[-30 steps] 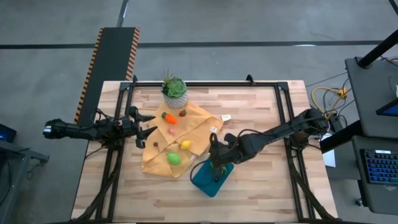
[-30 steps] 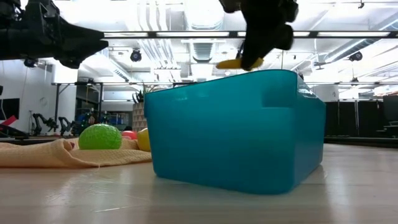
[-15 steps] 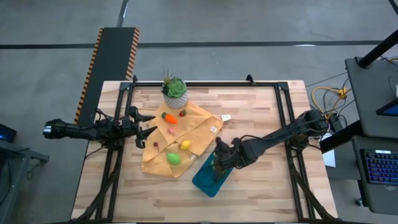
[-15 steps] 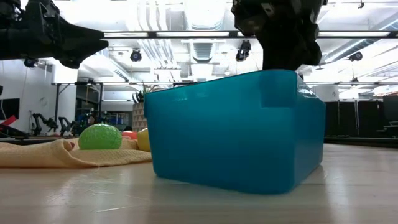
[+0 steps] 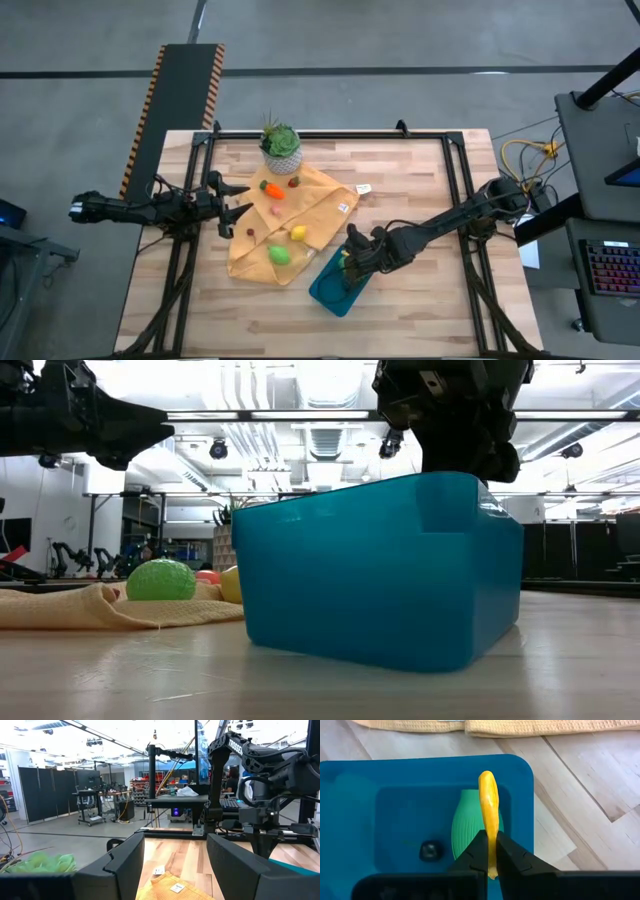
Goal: Pick and placing Produce into tupperware
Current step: Put the yellow corn into the blue bin, then put the yellow lemon into the blue bin
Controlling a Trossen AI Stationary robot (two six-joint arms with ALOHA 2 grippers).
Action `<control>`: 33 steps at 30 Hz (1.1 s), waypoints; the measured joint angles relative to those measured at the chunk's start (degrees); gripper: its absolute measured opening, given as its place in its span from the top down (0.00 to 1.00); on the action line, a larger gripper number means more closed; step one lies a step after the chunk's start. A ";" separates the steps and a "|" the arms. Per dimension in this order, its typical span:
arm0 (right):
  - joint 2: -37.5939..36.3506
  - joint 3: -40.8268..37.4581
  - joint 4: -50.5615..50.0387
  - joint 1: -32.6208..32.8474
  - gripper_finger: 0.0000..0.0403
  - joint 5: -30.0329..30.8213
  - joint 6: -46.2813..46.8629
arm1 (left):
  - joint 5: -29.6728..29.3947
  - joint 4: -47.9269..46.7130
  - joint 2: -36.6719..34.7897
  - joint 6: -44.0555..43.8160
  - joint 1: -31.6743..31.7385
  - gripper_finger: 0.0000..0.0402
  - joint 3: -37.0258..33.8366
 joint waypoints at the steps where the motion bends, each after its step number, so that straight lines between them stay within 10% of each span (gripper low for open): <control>1: 0.00 -0.09 -0.01 0.00 0.97 -0.02 -0.01 | 0.00 0.00 0.01 0.00 -0.01 0.50 0.00; 19: 0.02 -0.11 0.19 -0.02 0.96 0.02 -1.31 | 0.02 0.01 0.07 0.00 0.01 0.50 0.00; 33: 0.02 -0.11 0.25 -0.02 0.73 0.33 -1.45 | 0.00 0.01 0.00 -0.02 0.01 0.50 0.00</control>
